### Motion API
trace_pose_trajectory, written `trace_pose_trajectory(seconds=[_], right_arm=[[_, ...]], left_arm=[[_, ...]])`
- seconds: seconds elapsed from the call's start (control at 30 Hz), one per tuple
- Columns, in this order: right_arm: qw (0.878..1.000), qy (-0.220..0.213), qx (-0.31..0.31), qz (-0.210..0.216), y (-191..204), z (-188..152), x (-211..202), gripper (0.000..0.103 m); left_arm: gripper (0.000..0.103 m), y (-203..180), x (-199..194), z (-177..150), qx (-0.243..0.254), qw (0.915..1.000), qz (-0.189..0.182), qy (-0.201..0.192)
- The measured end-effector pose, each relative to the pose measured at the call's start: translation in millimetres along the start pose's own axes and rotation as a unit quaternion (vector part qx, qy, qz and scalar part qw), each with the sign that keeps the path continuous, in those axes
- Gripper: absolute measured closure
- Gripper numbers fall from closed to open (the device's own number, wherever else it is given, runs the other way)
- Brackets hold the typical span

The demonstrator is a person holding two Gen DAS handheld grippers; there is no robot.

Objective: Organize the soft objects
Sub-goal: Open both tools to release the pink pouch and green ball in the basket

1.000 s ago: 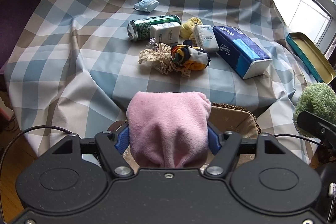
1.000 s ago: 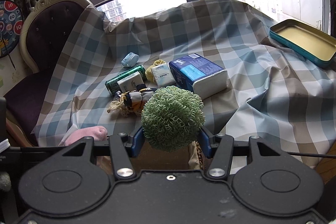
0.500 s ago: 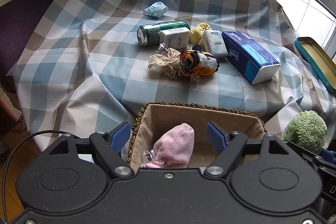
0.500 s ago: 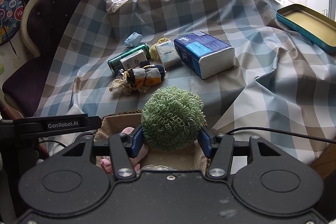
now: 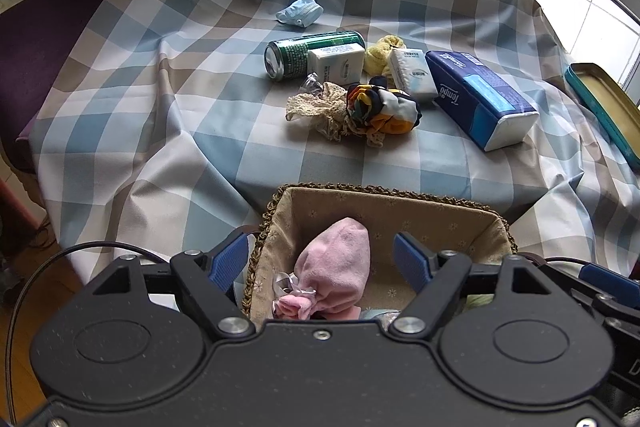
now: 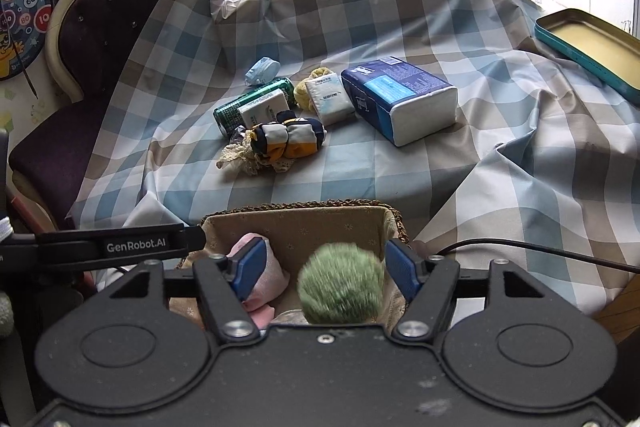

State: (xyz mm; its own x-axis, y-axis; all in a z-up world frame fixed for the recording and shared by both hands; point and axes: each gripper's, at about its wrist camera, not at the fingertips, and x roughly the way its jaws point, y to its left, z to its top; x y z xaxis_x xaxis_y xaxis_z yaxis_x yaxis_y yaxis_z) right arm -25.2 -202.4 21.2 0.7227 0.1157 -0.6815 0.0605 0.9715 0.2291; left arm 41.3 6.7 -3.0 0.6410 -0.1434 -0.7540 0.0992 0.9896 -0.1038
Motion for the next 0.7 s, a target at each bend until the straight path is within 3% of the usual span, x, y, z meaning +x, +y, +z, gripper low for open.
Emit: trace_pose_trajectory(seconds=[0.7], right_arm=[[1.000, 0.008, 0.007, -0.003, -2.5, 0.4, 3.7, 0.037]], left_arm=[[0.026, -0.6, 0.8, -3.0, 0.005, 1.0000, 0.004, 0.004]])
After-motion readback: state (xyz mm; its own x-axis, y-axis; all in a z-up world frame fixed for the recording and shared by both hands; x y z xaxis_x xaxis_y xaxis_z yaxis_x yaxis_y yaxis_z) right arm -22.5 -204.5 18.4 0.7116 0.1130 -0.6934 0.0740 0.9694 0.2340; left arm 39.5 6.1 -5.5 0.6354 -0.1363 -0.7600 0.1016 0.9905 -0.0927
